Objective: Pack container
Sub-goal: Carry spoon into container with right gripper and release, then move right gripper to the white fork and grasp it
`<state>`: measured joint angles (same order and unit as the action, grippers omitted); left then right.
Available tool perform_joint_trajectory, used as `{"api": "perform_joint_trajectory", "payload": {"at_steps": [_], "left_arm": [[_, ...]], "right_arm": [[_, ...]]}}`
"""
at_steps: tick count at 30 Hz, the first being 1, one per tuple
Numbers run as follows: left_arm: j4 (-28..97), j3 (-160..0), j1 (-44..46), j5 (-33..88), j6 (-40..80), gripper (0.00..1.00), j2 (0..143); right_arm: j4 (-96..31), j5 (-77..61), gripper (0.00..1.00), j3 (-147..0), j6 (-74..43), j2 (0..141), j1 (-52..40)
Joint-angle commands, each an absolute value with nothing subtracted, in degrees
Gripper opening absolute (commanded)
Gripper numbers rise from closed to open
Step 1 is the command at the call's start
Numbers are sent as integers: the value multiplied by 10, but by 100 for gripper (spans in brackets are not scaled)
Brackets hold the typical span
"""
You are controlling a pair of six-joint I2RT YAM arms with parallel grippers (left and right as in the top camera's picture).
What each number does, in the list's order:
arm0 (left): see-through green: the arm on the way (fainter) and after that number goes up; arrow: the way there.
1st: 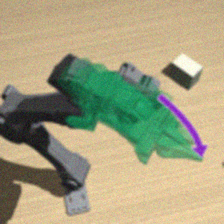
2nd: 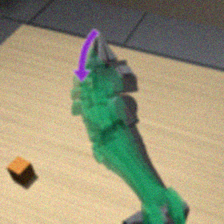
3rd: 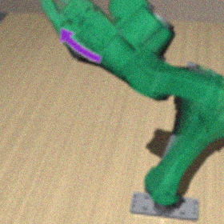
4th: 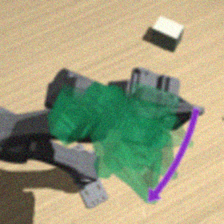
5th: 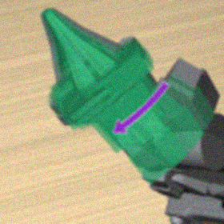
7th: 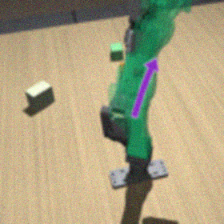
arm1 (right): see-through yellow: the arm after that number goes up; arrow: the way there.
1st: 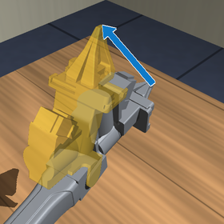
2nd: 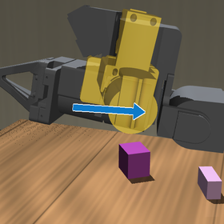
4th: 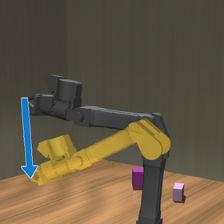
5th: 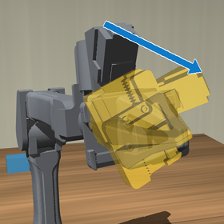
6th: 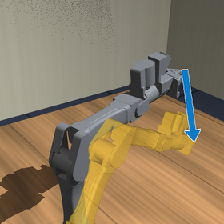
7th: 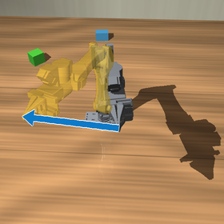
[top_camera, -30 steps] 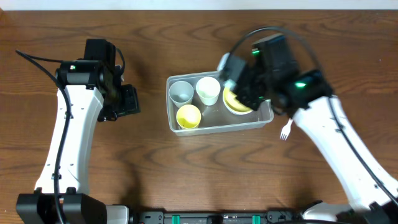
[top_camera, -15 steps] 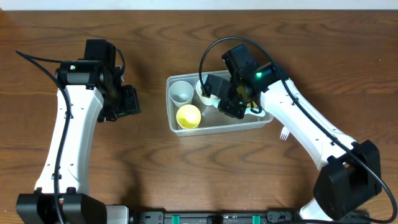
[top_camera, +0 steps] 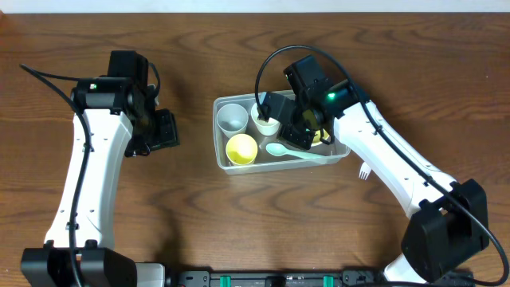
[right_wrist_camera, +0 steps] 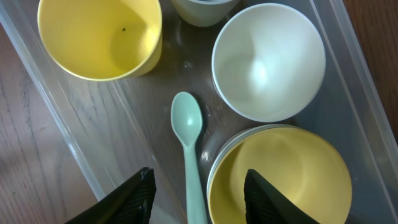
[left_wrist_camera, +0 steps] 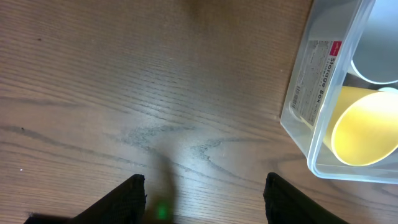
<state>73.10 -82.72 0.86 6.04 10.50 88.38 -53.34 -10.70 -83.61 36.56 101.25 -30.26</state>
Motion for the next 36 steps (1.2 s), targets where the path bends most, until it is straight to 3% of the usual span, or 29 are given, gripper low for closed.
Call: {"api": "perform_joint_trajectory", "payload": {"at_steps": [1, 15, 19, 24, 27, 33, 35, 36], "left_arm": [[734, -826, 8, 62, 102, 62, 875], [741, -826, 8, 62, 102, 62, 875], [741, -826, 8, 62, 102, 62, 875], [736, -826, 8, 62, 102, 62, 875], [735, -826, 8, 62, 102, 62, 875], [735, -826, 8, 62, 102, 62, 875], [735, -826, 8, 62, 102, 62, 875], [735, -826, 8, 62, 102, 62, 875]], "right_arm": [[-533, -108, 49, -837, 353, 1011, -310], [-504, -87, 47, -837, 235, 1011, -305], [-495, 23, 48, -851, 92, 1007, -279], [-521, 126, 48, -882, -224, 968, -182], [-542, 78, 60, -882, -362, 951, -105], [-586, -20, 80, -859, -369, 973, -7], [-588, -19, 97, -834, -373, 983, 6], [-585, -17, 99, -818, -382, 987, 10]]}}
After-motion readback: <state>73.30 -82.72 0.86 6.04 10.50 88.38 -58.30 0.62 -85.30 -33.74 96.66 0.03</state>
